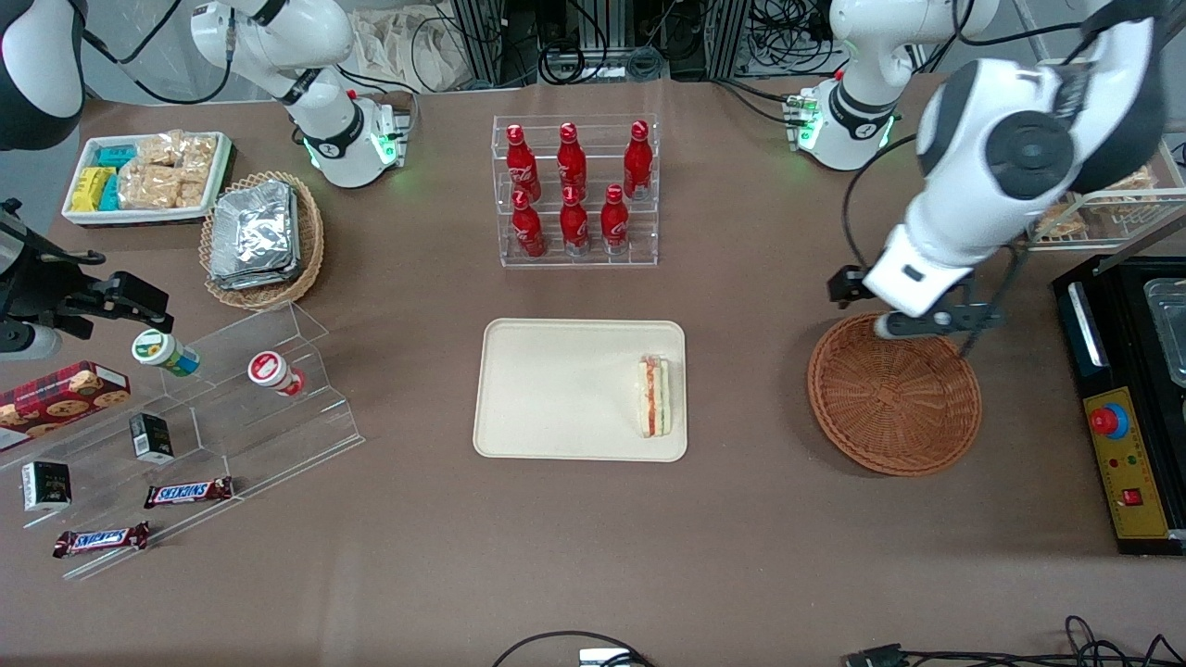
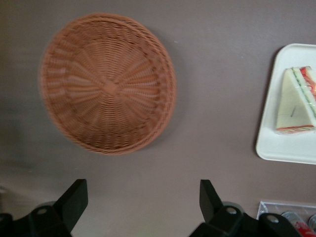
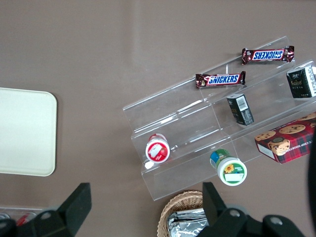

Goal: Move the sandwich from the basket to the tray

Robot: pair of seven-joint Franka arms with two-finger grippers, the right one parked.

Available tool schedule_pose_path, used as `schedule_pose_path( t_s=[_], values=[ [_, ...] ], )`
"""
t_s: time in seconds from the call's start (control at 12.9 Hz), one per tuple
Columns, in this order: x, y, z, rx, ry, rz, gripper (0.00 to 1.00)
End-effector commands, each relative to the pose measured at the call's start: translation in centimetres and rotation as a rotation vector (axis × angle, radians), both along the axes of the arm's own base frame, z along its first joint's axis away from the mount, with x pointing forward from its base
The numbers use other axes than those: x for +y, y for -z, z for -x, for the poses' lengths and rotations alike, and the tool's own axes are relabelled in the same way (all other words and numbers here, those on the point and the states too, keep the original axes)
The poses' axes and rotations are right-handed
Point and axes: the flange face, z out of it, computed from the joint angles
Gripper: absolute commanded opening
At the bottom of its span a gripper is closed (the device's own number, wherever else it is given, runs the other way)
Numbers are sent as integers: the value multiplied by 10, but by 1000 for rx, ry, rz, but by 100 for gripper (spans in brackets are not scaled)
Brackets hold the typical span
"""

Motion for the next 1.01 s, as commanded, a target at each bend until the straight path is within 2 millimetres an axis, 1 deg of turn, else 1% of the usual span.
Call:
schedule_pose_path(
  t_s=[0.0,0.08,0.23,0.39,0.47,0.7,0.93],
  values=[
    [47,-38,-12,2,-3,26,100],
    [63,-43,-14,2,-13,28,100],
    [86,-56,-16,-2,-48,24,100],
    [106,-63,-17,-7,-81,19,100],
    [113,-63,-18,-10,-83,23,100],
    [114,-67,-18,-14,-50,18,100],
    [110,-69,-19,-18,-44,18,100]
  ],
)
